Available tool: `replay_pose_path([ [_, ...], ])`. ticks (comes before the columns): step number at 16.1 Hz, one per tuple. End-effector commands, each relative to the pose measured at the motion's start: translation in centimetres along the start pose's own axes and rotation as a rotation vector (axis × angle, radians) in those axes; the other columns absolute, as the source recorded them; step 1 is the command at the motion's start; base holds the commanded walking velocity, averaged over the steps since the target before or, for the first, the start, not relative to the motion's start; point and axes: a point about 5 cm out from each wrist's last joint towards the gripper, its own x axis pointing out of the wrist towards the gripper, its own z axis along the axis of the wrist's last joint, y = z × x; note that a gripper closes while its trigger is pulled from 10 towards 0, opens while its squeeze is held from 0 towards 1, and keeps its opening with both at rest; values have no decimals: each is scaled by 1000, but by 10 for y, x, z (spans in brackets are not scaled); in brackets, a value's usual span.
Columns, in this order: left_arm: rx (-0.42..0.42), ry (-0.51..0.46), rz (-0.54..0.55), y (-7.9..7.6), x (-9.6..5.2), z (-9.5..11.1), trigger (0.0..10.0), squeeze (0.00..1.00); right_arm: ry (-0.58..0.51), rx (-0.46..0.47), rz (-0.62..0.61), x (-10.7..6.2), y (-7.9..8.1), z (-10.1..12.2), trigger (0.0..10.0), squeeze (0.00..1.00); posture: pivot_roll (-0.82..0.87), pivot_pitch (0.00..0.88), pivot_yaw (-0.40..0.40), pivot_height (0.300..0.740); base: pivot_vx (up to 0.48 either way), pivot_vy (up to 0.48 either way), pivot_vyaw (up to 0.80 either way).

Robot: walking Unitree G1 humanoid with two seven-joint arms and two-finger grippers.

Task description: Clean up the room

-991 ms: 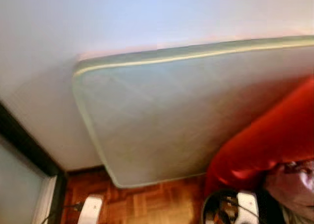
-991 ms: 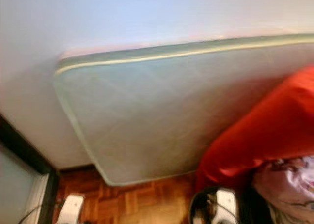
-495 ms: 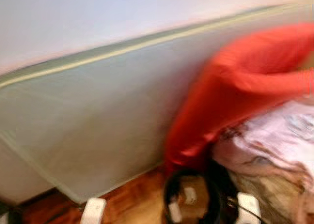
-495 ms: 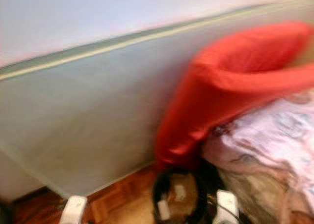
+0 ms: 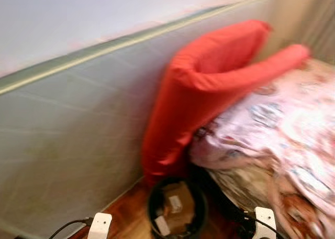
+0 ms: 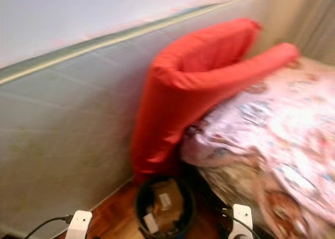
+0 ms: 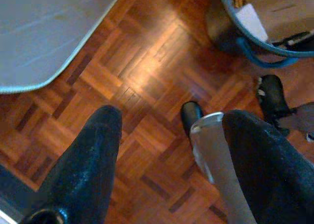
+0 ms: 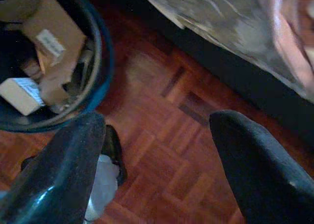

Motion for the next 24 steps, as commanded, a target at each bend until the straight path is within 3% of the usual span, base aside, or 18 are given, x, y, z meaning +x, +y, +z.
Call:
replay_pose_path([
  [1,21,9,1,1,0,-2,10000,0,0,10,-3,0,-1,1,10000,0,63,52,-24,740,0,0,-788],
  [5,50,-1,5,1,0,0,10000,0,-23,35,-5,0,-1,3,10000,0,64,59,-20,740,0,-74,-314],
  [24,42,-2,1,0,0,-1,10000,0,-17,32,-15,0,-2,3,10000,0,63,67,-23,740,0,-344,0],
])
